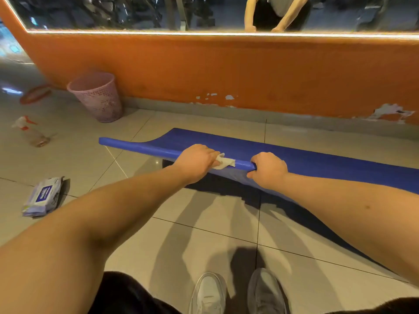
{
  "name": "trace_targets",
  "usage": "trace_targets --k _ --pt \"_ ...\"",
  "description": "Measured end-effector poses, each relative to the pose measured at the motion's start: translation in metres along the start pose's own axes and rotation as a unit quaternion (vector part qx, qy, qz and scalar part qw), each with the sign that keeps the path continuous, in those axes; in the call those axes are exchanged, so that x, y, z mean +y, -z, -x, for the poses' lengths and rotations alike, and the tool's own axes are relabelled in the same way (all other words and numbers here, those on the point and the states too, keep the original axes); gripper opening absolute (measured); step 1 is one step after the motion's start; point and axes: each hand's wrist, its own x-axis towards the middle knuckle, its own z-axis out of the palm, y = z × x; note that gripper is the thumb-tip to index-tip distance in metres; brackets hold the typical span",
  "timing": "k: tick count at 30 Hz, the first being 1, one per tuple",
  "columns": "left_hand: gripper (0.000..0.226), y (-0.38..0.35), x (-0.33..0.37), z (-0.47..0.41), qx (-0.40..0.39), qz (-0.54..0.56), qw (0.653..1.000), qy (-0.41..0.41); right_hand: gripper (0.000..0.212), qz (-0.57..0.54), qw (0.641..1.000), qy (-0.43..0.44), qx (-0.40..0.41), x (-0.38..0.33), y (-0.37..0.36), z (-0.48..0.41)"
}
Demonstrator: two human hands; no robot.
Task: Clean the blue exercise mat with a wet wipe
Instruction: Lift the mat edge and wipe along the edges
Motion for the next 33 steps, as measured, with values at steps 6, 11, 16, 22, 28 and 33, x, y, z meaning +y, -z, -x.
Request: trace_targets --k 6,11,16,22,28,33 --pt "0.046 0.006 -0.006 0.001 0.018 0.003 1.0 -0.01 0.016 -0.015 0.999 0.025 0.018 0.017 0.007 -0.008" --pt "0.044 -0.003 -0.058 0.034 0.035 0.017 0.998 0.046 0.015 -0.01 0.998 0.053 0.017 0.016 0.004 -0.015" --pt "0.044 -0.008 -0.082 0.049 0.032 0.02 0.993 0.114 0.012 -0.001 0.999 0.047 0.012 0.015 -0.001 -0.015" --pt "0.046 0.007 -0.018 0.005 0.047 0.037 0.998 0.02 0.012 -0.013 1.0 0.019 0.017 0.017 0.0 -0.017" --pt "0.056 0.007 0.024 -0.021 -0.012 -0.068 0.997 -0.033 0.014 -0.012 0.999 0.035 -0.004 0.016 -0.006 -0.016" --pt "0.065 -0.003 -0.033 0.021 -0.047 -0.066 0.997 -0.003 0.016 -0.007 0.997 0.068 -0.019 0.019 -0.007 -0.014"
